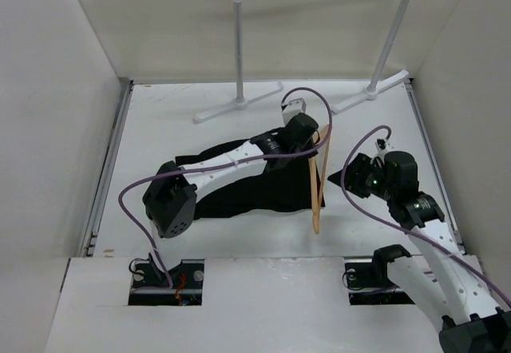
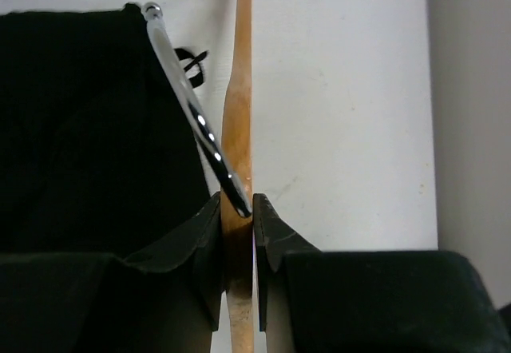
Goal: Place the trousers on the hanger
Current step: Pick up the hanger from the clothesline, then place the trousers on the hanger.
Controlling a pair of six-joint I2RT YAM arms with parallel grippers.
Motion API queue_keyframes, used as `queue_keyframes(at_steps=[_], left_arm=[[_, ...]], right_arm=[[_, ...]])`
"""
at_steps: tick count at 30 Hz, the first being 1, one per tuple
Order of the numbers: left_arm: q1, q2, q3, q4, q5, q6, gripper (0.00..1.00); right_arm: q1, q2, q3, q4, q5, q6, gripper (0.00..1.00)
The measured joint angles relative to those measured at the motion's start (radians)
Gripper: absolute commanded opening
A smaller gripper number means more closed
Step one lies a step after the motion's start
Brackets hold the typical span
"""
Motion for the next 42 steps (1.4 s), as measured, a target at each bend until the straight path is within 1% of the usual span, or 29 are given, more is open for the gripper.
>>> queue_keyframes(at_steps=[2,3,4,6,8,10,12,14,17,22,27,30,36,42], left_arm=[[-0.017,-0.019,-0.059,0.027,-0.048,-0.029,0.00],[-0.028,-0.027,-0.084,0.045,-0.071,-0.043,0.00],[-0.041,-0.031,-0.108,0.069,-0.090,-0.056,0.00],[-0.066,-0.037,-0.151,0.117,-0.127,-0.081,0.00],[-0.088,-0.039,-0.192,0.167,-0.159,-0.100,0.00],[-0.102,-0.039,-0.233,0.214,-0.179,-0.119,0.00],[-0.103,-0.039,-0.277,0.262,-0.192,-0.143,0.00],[-0.101,-0.039,-0.316,0.298,-0.207,-0.166,0.00],[-0.093,-0.039,-0.351,0.336,-0.230,-0.191,0.00],[-0.074,-0.039,-0.369,0.365,-0.248,-0.212,0.01],[-0.056,-0.038,-0.370,0.374,-0.248,-0.215,0.01],[-0.052,-0.033,-0.370,0.378,-0.243,-0.216,0.01],[-0.055,-0.005,-0.370,0.405,-0.222,-0.224,0.02],[-0.058,0.006,-0.369,0.425,-0.215,-0.236,0.02]], right_arm=[[-0.032,0.016,0.012,-0.010,0.014,-0.006,0.27],[-0.045,0.032,0.018,-0.010,0.024,-0.007,0.20],[-0.054,0.056,0.023,-0.004,0.034,-0.006,0.17],[-0.058,0.124,0.026,0.022,0.047,-0.003,0.16],[-0.055,0.220,0.034,0.063,0.053,-0.003,0.17],[-0.053,0.338,0.041,0.121,0.062,-0.003,0.21],[-0.050,0.444,0.046,0.174,0.068,-0.004,0.28],[-0.050,0.531,0.052,0.225,0.073,-0.006,0.37],[-0.050,0.652,0.064,0.310,0.075,-0.014,0.45],[-0.049,0.795,0.100,0.410,0.070,-0.023,0.45],[-0.036,0.853,0.129,0.466,0.064,-0.034,0.37],[-0.025,0.853,0.131,0.471,0.079,-0.041,0.38],[-0.010,0.852,0.167,0.454,0.119,-0.078,0.42],[0.024,0.921,0.212,0.457,0.127,-0.085,0.43]])
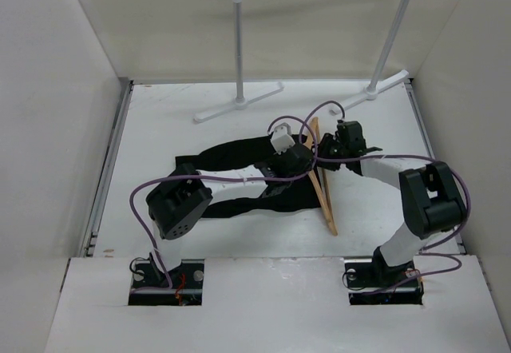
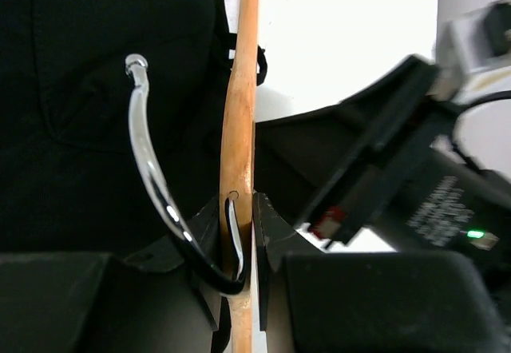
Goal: Place the trousers on the hanger
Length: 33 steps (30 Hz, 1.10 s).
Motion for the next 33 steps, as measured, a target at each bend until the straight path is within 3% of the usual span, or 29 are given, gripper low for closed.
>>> queue_keyframes(at_steps=[8,16,22,23,27,33], left_arm=[[0.001,0.000,-0.010,0.010,-0.002,-0.010,0.02],[0.001,-0.003,-0.036,0.044,-0.006,-0.018,0.02],[0.001,-0.005,-0.040,0.049,-0.006,-0.020,0.02],[0.001,-0.005,-0.040,0.049,-0.006,-0.021,0.02],[0.002,-0.007,-0.046,0.052,-0.005,-0.024,0.02],[0.003,-0.022,-0.068,0.059,-0.003,-0.025,0.02]], right_arm=[[0.005,0.034,-0.023,0.006,0.001,0.016,0.45],[0.004,-0.080,-0.102,-0.005,0.011,0.027,0.52],[0.006,-0.045,-0.102,0.000,0.011,0.031,0.50],[0.007,-0.036,-0.102,0.010,0.007,0.038,0.48],[0.020,-0.015,-0.117,0.058,-0.014,0.062,0.14],[0.021,-0.049,-0.169,0.111,-0.051,0.124,0.08]])
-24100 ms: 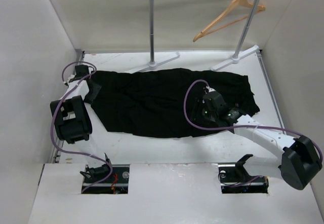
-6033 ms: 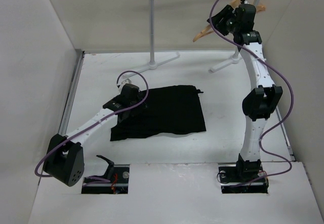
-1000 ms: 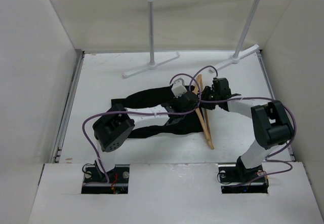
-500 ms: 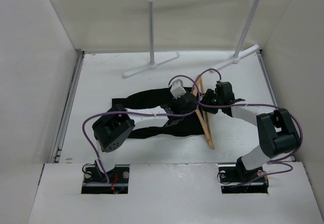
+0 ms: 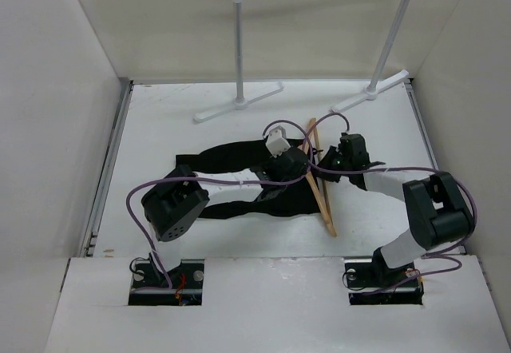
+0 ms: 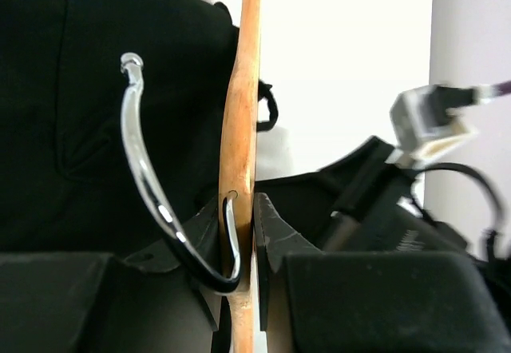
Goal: Place the trousers on the hanger
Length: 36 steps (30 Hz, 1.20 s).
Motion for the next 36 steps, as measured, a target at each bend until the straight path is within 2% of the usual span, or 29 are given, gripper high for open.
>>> queue_keyframes(at_steps=[7,17,22,27,36], left_arm=[[0.032,-0.079,-0.089,0.001,0.007,0.010,0.02],[0.139,-0.284,-0.302,0.002,0.018,0.055,0.02],[0.219,-0.427,-0.402,-0.053,0.026,0.103,0.02],[0.254,-0.455,-0.397,-0.093,0.033,0.156,0.02],[0.167,-0.378,-0.269,-0.154,0.014,0.301,0.01]], right_arm=[[-0.064,-0.133,0.007,-0.022,-0.028,0.038,0.08],[-0.163,-0.146,-0.004,-0.066,-0.028,0.039,0.06],[-0.214,-0.148,-0.028,-0.076,-0.026,0.039,0.07],[-0.222,-0.128,-0.029,-0.075,-0.018,0.038,0.07],[-0.222,-0.088,-0.029,-0.074,-0.007,0.038,0.09]])
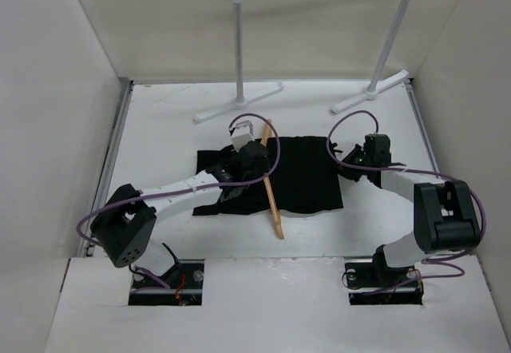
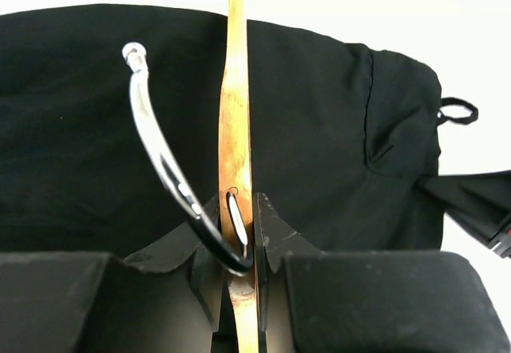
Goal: Place the trousers on the hanger
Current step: Place the trousers on the hanger, then place the hanger at the clothesline.
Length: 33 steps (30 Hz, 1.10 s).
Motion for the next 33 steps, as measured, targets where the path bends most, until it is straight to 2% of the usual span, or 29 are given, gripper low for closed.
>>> queue_keyframes(at_steps=[7,10,11,15,17,22,27,30,33], left_arm=[[-0.014,0.027,0.087,-0.104,-0.029,0.113,0.01],[-0.018,0.029,0.099,-0.126,-0.038,0.146,0.01],[-0.018,0.028,0.101,-0.130,-0.040,0.153,0.00],[-0.027,0.028,0.131,-0.171,-0.052,0.175,0.00],[-0.035,0.028,0.170,-0.206,-0.065,0.185,0.00],[-0.046,0.004,0.331,-0.299,-0.076,0.208,0.00],[-0.053,-0.029,0.542,-0.377,-0.075,0.251,0.00],[-0.060,-0.033,0.662,-0.424,-0.075,0.285,0.00],[-0.063,-0.032,0.763,-0.477,-0.060,0.312,0.00]], right_arm=[[0.000,0.010,0.001,0.000,0.013,0.000,0.09],[0.000,0.011,0.001,0.000,0.016,0.001,0.13],[0.001,0.011,0.001,0.000,0.017,0.001,0.18],[0.004,0.008,0.001,-0.004,0.030,0.008,0.49],[0.010,-0.018,0.001,-0.027,0.040,0.004,0.56],[0.058,-0.259,0.031,-0.156,0.056,-0.036,0.64],[0.158,-0.507,0.197,-0.292,0.057,-0.102,0.68],[0.243,-0.597,0.329,-0.347,0.054,-0.122,0.70],[0.343,-0.618,0.442,-0.352,0.050,-0.128,0.71]])
